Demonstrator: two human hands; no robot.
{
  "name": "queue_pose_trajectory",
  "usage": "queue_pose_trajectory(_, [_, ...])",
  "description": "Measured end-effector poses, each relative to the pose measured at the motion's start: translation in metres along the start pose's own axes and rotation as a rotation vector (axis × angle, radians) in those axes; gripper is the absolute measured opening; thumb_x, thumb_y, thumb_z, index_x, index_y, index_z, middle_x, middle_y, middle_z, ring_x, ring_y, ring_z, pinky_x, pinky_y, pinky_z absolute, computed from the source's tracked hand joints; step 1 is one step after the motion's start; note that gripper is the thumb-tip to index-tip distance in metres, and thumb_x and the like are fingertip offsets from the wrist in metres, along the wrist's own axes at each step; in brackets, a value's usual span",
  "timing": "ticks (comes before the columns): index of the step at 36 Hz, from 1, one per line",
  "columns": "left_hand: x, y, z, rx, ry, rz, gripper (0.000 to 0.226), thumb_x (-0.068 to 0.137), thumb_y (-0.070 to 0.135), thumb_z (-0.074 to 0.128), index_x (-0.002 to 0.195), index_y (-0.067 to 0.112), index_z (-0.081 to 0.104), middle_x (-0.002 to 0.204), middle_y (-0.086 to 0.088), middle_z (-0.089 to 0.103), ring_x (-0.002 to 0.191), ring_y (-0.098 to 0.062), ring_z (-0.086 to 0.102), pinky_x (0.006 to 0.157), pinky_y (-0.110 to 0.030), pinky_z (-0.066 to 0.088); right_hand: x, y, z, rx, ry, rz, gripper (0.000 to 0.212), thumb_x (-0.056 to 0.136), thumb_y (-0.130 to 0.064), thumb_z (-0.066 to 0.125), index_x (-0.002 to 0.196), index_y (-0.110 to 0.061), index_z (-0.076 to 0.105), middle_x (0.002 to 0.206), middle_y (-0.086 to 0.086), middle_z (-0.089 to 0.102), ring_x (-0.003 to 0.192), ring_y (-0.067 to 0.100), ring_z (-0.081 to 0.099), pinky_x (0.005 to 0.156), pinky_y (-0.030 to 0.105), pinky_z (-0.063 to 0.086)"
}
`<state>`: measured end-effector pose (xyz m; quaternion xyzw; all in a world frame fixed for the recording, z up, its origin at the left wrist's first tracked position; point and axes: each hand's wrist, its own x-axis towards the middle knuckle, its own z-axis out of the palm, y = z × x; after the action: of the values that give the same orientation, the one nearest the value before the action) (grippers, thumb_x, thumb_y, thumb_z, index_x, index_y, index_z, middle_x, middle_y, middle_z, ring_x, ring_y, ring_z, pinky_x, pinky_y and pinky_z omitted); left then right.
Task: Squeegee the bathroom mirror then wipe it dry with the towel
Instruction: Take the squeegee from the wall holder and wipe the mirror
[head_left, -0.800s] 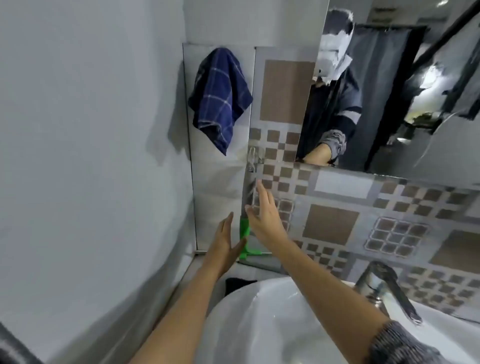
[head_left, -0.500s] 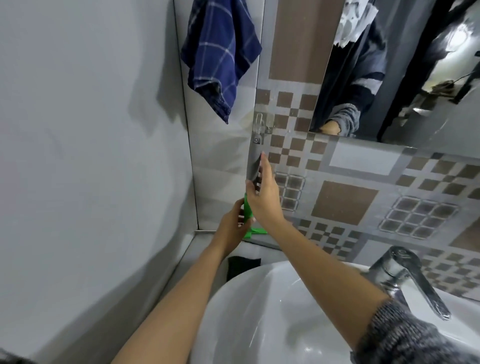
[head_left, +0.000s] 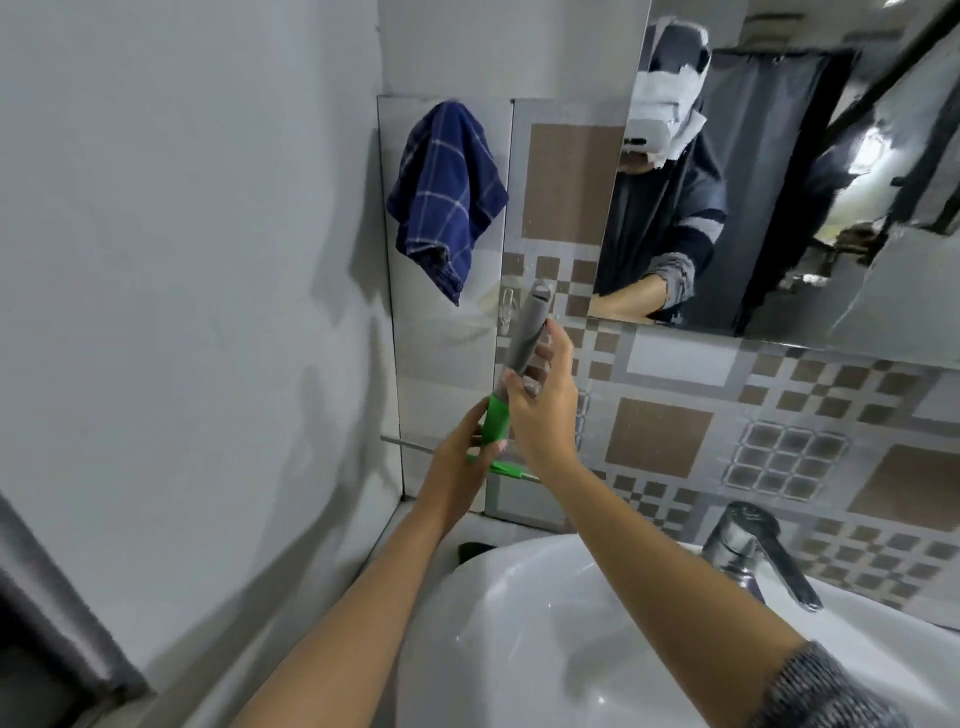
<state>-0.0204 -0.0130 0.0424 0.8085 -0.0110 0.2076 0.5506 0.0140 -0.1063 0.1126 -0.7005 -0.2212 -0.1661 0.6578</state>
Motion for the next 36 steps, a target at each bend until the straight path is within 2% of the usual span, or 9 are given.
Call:
queue_pose_trajectory(5, [0.002, 0.043, 0.000, 0.063, 0.114, 0.248, 0.049, 0.096, 0.020, 0.045, 0.139, 0.036, 0.027, 0.118, 0.009, 0.048, 0.099, 0.013, 0.047, 0.080, -0.005, 0.039, 0.009, -0.054, -0.034, 0.009, 0.057, -0.149, 0.071, 0.082, -0.001, 0.065, 0.138, -0.019, 0.025, 0.119, -0.004, 0.048, 0.108, 0.019, 0.057, 0.084, 0.032, 0.056])
queue_pose_trajectory(9, [0.006, 0.082, 0.000, 0.127, 0.100, 0.398, 0.053, 0.096, 0.015, 0.042, 0.143, 0.030, 0.023, 0.117, -0.003, 0.050, 0.095, 0.010, 0.048, 0.080, -0.007, 0.042, 0.015, -0.094, -0.077, 0.006, 0.109, -0.233, 0.081, 0.074, -0.001, 0.073, 0.138, -0.015, 0.025, 0.126, 0.002, 0.046, 0.102, 0.000, 0.057, 0.084, 0.017, 0.053])
queue_pose_trajectory(13, [0.006, 0.111, 0.001, 0.211, 0.066, 0.472, 0.059, 0.095, 0.014, 0.043, 0.138, 0.042, 0.014, 0.114, 0.000, 0.045, 0.103, -0.010, 0.045, 0.092, -0.028, 0.039, 0.018, -0.115, -0.125, -0.051, 0.192, -0.265, 0.088, 0.067, -0.016, 0.080, 0.134, -0.030, 0.025, 0.131, -0.004, 0.043, 0.119, 0.014, 0.051, 0.098, 0.042, 0.048])
queue_pose_trajectory(15, [0.007, 0.122, 0.003, 0.264, 0.057, 0.547, 0.059, 0.094, 0.013, 0.046, 0.140, 0.038, 0.018, 0.109, -0.001, 0.047, 0.100, -0.013, 0.046, 0.089, -0.027, 0.037, 0.018, -0.122, -0.150, -0.087, 0.221, -0.273, 0.084, 0.065, -0.020, 0.080, 0.127, -0.040, 0.029, 0.130, -0.006, 0.043, 0.119, 0.016, 0.051, 0.100, 0.043, 0.046])
queue_pose_trajectory(19, [0.010, 0.142, 0.010, 0.412, 0.018, 0.657, 0.058, 0.092, 0.012, 0.049, 0.140, 0.032, 0.022, 0.096, -0.002, 0.052, 0.088, -0.012, 0.045, 0.079, -0.022, 0.035, 0.012, -0.131, -0.197, -0.255, 0.208, -0.238, 0.060, 0.071, -0.013, 0.078, 0.121, -0.019, 0.045, 0.120, 0.000, 0.046, 0.112, 0.015, 0.051, 0.088, 0.011, 0.047])
queue_pose_trajectory(28, [0.012, 0.191, 0.029, 0.530, -0.086, 0.840, 0.051, 0.093, 0.012, 0.048, 0.138, 0.027, 0.030, 0.099, -0.002, 0.057, 0.085, -0.014, 0.049, 0.074, -0.021, 0.036, -0.009, -0.136, -0.285, -0.831, 0.070, -0.257, 0.047, 0.081, -0.025, 0.069, 0.122, -0.009, 0.052, 0.112, 0.003, 0.053, 0.097, 0.012, 0.048, 0.083, 0.021, 0.035])
queue_pose_trajectory(31, [0.012, 0.208, 0.037, 0.550, -0.127, 0.857, 0.052, 0.093, 0.011, 0.048, 0.137, 0.029, 0.026, 0.102, -0.003, 0.058, 0.092, -0.015, 0.049, 0.079, -0.026, 0.042, -0.014, -0.141, -0.303, -0.967, 0.029, -0.310, 0.041, 0.082, -0.023, 0.066, 0.119, -0.009, 0.055, 0.111, 0.004, 0.056, 0.101, 0.017, 0.051, 0.098, 0.034, 0.041])
queue_pose_trajectory(34, [0.013, 0.225, 0.048, 0.560, -0.161, 0.905, 0.054, 0.092, 0.010, 0.050, 0.137, 0.028, 0.026, 0.104, -0.004, 0.059, 0.096, -0.018, 0.050, 0.084, -0.027, 0.041, -0.016, -0.148, -0.310, -1.088, -0.036, -0.388, 0.031, 0.084, -0.020, 0.063, 0.113, -0.010, 0.058, 0.108, 0.004, 0.060, 0.101, 0.019, 0.054, 0.113, 0.043, 0.028])
queue_pose_trajectory(36, [0.014, 0.237, 0.057, 0.556, -0.178, 0.940, 0.053, 0.091, 0.010, 0.052, 0.136, 0.026, 0.030, 0.105, -0.005, 0.061, 0.096, -0.019, 0.051, 0.085, -0.026, 0.040, -0.019, -0.152, -0.309, -1.104, -0.078, -0.381, 0.028, 0.085, -0.017, 0.060, 0.112, -0.011, 0.059, 0.108, 0.003, 0.059, 0.098, 0.020, 0.053, 0.102, 0.043, 0.040])
